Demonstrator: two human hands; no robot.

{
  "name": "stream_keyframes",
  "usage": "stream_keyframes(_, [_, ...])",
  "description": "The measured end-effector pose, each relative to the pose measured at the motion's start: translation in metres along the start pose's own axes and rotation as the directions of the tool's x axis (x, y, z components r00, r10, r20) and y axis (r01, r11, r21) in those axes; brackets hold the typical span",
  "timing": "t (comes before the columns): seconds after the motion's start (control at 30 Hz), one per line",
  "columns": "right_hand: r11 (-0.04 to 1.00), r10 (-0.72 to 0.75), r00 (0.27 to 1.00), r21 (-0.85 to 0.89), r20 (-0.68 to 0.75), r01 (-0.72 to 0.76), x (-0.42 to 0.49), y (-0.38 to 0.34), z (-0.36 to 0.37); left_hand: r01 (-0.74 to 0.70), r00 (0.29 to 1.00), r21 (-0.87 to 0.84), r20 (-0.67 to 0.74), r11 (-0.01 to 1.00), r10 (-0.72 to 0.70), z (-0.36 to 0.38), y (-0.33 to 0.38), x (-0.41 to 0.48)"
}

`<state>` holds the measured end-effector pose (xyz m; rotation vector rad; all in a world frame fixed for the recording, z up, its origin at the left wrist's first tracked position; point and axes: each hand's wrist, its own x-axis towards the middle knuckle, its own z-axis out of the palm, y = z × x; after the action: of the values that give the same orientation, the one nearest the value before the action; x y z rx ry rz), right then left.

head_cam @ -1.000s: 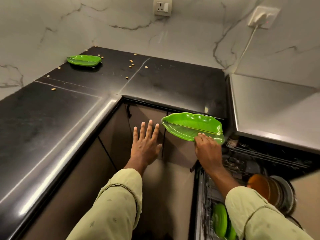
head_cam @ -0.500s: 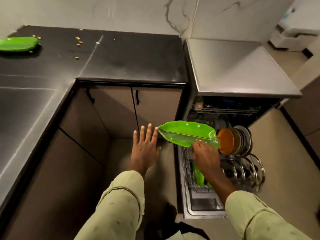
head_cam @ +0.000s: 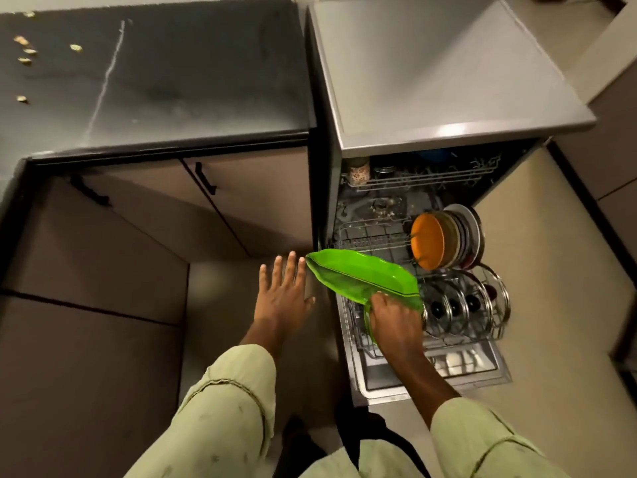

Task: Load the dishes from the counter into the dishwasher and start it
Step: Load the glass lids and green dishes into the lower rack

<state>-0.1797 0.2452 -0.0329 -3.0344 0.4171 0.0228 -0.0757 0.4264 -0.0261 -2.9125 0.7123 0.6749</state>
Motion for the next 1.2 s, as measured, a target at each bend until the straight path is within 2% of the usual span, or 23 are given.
stream_keyframes(0.17, [0.996,0.063,0.990,0.049,0.125,-0.070,0.032,0.029,0.049,-0.011,0.995,0.020,0.099,1.000,0.009,0.024,0.020,0.044])
stream_keyframes(0.27, [0.998,0.056,0.991,0.034,0.119,-0.061,0.058,0.046,0.087,-0.045,0.987,0.048,0.159,0.998,0.036,0.050,0.030,0.086])
stream_keyframes(0.33, [0.997,0.054,0.985,0.039,0.165,-0.062,0.070,0.046,0.093,-0.087,0.978,0.066,0.194,0.994,0.073,0.057,0.034,0.105])
stream_keyframes(0.43, [0.998,0.064,0.992,0.014,0.110,-0.066,0.096,0.050,0.131,-0.157,0.962,0.095,0.241,0.983,0.130,0.085,0.043,0.156])
stream_keyframes(0.63, [0.965,0.206,0.967,0.133,0.153,-0.227,0.156,0.050,0.202,-0.223,0.940,0.147,0.295,0.964,0.172,0.143,0.049,0.253])
stream_keyframes(0.77, [0.842,0.315,0.931,0.398,0.187,-0.365,0.202,0.074,0.255,-0.260,0.942,0.187,0.265,0.947,0.206,0.178,0.052,0.314])
stream_keyframes(0.9, [0.713,0.387,0.909,0.574,0.155,-0.402,0.237,0.097,0.302,-0.299,0.918,0.215,0.329,0.930,0.220,0.203,0.053,0.363])
stream_keyframes(1.0, [0.685,0.378,0.902,0.591,0.210,-0.425,0.249,0.105,0.324,-0.301,0.917,0.208,0.330,0.931,0.223,0.219,0.051,0.385])
stream_keyframes(1.2, [0.714,0.346,0.909,0.563,0.233,-0.416,0.249,0.097,0.354,-0.296,0.902,0.194,0.380,0.935,0.206,0.242,0.053,0.409])
